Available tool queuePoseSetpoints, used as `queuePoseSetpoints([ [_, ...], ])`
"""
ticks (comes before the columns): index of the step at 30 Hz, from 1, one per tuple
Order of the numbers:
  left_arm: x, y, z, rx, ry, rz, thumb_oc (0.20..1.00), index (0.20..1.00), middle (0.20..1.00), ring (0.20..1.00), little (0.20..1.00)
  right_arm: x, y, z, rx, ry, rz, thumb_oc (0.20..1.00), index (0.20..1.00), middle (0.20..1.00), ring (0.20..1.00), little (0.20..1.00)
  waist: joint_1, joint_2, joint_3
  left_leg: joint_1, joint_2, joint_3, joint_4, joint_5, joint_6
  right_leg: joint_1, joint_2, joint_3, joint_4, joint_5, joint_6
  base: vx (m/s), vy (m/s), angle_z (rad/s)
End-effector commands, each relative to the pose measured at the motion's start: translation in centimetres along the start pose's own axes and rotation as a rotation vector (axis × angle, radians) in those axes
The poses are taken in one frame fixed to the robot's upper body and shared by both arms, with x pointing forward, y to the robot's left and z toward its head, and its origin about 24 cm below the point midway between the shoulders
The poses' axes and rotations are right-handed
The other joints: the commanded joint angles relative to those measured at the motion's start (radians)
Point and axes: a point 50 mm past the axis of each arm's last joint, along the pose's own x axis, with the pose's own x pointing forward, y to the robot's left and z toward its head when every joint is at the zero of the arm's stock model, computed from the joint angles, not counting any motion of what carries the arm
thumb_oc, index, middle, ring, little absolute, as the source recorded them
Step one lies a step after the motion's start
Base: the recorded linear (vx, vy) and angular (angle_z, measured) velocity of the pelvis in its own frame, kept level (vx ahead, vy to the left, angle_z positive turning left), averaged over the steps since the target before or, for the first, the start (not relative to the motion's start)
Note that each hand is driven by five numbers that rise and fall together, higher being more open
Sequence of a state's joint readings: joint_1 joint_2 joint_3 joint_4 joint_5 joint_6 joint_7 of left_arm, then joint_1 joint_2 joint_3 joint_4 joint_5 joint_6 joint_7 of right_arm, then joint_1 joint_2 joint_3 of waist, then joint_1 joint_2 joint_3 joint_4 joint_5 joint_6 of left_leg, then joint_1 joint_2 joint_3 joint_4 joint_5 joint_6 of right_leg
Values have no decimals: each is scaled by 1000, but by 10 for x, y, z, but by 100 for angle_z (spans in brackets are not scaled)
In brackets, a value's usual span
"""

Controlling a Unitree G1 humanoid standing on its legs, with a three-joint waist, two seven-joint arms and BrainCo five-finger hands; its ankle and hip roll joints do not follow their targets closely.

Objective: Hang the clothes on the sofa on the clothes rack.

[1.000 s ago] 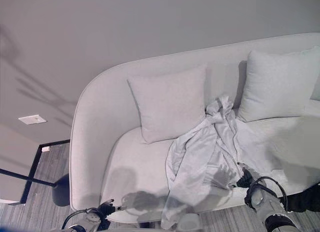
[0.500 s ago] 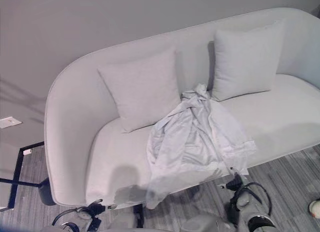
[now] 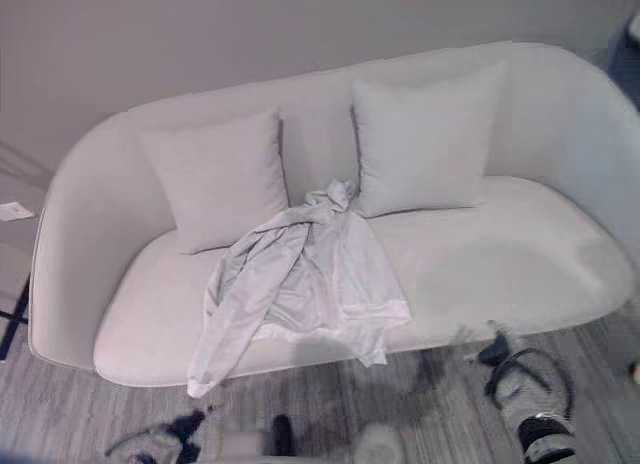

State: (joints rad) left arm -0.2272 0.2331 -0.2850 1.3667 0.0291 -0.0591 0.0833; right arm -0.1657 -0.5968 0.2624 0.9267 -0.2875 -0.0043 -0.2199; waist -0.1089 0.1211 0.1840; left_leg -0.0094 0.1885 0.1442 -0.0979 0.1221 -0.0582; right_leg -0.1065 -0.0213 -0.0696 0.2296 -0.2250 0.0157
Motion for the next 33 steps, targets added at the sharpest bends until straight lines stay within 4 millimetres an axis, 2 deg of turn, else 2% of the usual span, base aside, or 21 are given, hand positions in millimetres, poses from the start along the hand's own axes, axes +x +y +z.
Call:
queuePoseSetpoints([
  [1,0,-7,2,-4,6,-20,1000,1000,1000,1000,1000,10,-40,15,77,-54,-121,1000,1000,1000,1000,1000,-30,-4,31,206,10,53,11,-92,-10,141,-79,-47,-275,282,35,75,-119,95],
  [2,-2,-7,-13,-54,49,-14,1000,1000,1000,1000,1000,4,-27,10,109,-53,-79,1000,1000,1000,1000,1000,-24,-29,9,220,29,51,51,-76,-5,166,-86,-60,-286,283,36,10,-150,66],
  [3,-2,-6,-16,-111,58,-2,1000,1000,1000,1000,1000,4,-26,12,90,-73,-70,1000,1000,1000,1000,1000,-18,-51,6,204,35,52,135,-86,-12,181,-97,-70,-289,279,37,52,-179,-16],
  [4,-2,-4,-18,-132,67,6,1000,1000,1000,1000,1000,5,-26,15,82,-84,-68,1000,1000,1000,1000,1000,-10,-55,6,186,25,43,140,-109,-18,202,-99,-75,-304,272,35,40,-116,19],
  [5,-3,-3,-20,-150,75,15,1000,1000,1000,1000,1000,5,-26,18,85,-91,-68,1000,1000,1000,1000,1000,-2,-63,6,157,1,33,123,-119,-17,215,-101,-76,-313,274,29,146,-97,15],
  [6,-4,-2,-27,-170,104,24,1000,1000,1000,1000,1000,7,-24,27,107,-110,-66,1000,1000,1000,1000,1000,45,-69,8,80,-73,-13,42,-120,-9,246,-85,-46,-317,258,16,155,-95,22],
  [7,-5,-2,-30,-174,117,22,1000,1000,1000,1000,1000,8,-24,31,115,-120,-67,1000,1000,1000,1000,1000,75,-71,17,14,-104,-42,11,-114,-6,269,-73,-30,-317,250,13,177,-80,5],
  [9,-4,-2,-29,-188,113,19,1000,1000,1000,1000,1000,12,-26,42,129,-139,-74,1000,1000,1000,1000,1000,140,-90,41,-141,-150,-31,11,-133,1,311,-78,-2,-317,245,11,222,42,-76],
  [10,-6,-8,-37,-193,151,-17,1000,1000,1000,1000,1000,14,-17,44,171,-108,-44,1000,1000,1000,1000,1000,157,-57,13,-126,-126,-33,11,-91,-6,341,-62,25,-317,264,11,353,204,-170],
  [13,-8,-15,-44,-145,166,-34,1000,1000,1000,1000,1000,12,0,40,233,-62,0,1000,1000,1000,1000,1000,163,-46,-23,-106,-125,-40,11,-46,-17,352,-81,44,-317,271,5,304,239,-61],
  [16,-8,-19,-43,-166,161,-39,1000,1000,1000,1000,1000,12,9,42,276,-41,14,1000,1000,1000,1000,1000,163,-40,-44,-75,-140,-36,11,-46,-15,355,-110,48,-317,268,8,271,185,-75],
  [19,-8,-19,-40,-181,154,-34,1000,1000,1000,1000,1000,16,3,48,263,-47,-9,1000,1000,1000,1000,1000,156,-26,-35,-64,-140,-37,11,-48,-15,350,-121,42,-317,263,12,143,155,-18],
  [20,-7,-19,-35,-185,141,-31,1000,1000,1000,1000,1000,20,-5,59,297,-55,-48,1000,1000,1000,1000,1000,148,-6,-17,-60,-135,-34,13,-50,-18,333,-129,36,-317,255,18,76,199,-25],
  [22,-5,-15,-29,-194,122,-17,1000,1000,1000,1000,1000,25,-16,80,347,-92,-105,1000,1000,1000,1000,1000,150,5,19,-69,-128,-36,33,-52,-21,315,-138,34,-317,251,22,-45,139,-11],
  [23,-3,-12,-21,-195,102,-7,1000,1000,1000,1000,1000,28,-20,100,422,-116,-123,1000,1000,1000,1000,1000,154,8,55,-95,-120,-37,75,-57,-24,305,-144,34,-317,250,22,-105,70,-4],
  [26,-3,-10,-20,-195,102,0,1000,1000,1000,1000,1000,28,-20,123,470,-155,-105,1000,1000,1000,1000,1000,164,-8,103,-147,-109,-49,157,-80,-41,306,-159,33,-317,246,22,-74,51,4],
  [27,-3,-10,-23,-187,111,1,1000,1000,1000,1000,1000,27,-13,137,537,-166,-63,1000,1000,1000,1000,1000,172,-17,120,-175,-98,-55,192,-85,-52,304,-167,36,-316,250,22,-38,39,12],
  [28,-3,-9,-23,-186,111,1,1000,1000,1000,1000,1000,27,-13,137,538,-166,-63,1000,1000,1000,1000,1000,172,-17,120,-178,-97,-55,195,-86,-53,303,-166,36,-316,250,21,-2,45,-3],
  [29,-4,-9,-26,-193,126,2,1000,1000,1000,1000,1000,23,-8,157,580,-214,-6,1000,1000,1000,1000,1000,182,-31,128,-199,-87,-62,222,-91,-60,299,-170,40,-316,252,21,36,30,-6],
  [31,-3,-7,-24,-203,122,5,1000,1000,1000,1000,1000,21,-18,180,536,-299,-17,1000,1000,1000,1000,1000,193,-44,141,-222,-79,-67,245,-95,-65,292,-173,44,-315,252,21,19,18,-3],
  [33,-2,-6,-18,-214,103,9,1000,1000,1000,1000,1000,20,-29,196,509,-347,-42,1000,1000,1000,1000,1000,203,-49,161,-238,-73,-69,256,-97,-68,285,-176,44,-314,252,20,5,50,-10],
])
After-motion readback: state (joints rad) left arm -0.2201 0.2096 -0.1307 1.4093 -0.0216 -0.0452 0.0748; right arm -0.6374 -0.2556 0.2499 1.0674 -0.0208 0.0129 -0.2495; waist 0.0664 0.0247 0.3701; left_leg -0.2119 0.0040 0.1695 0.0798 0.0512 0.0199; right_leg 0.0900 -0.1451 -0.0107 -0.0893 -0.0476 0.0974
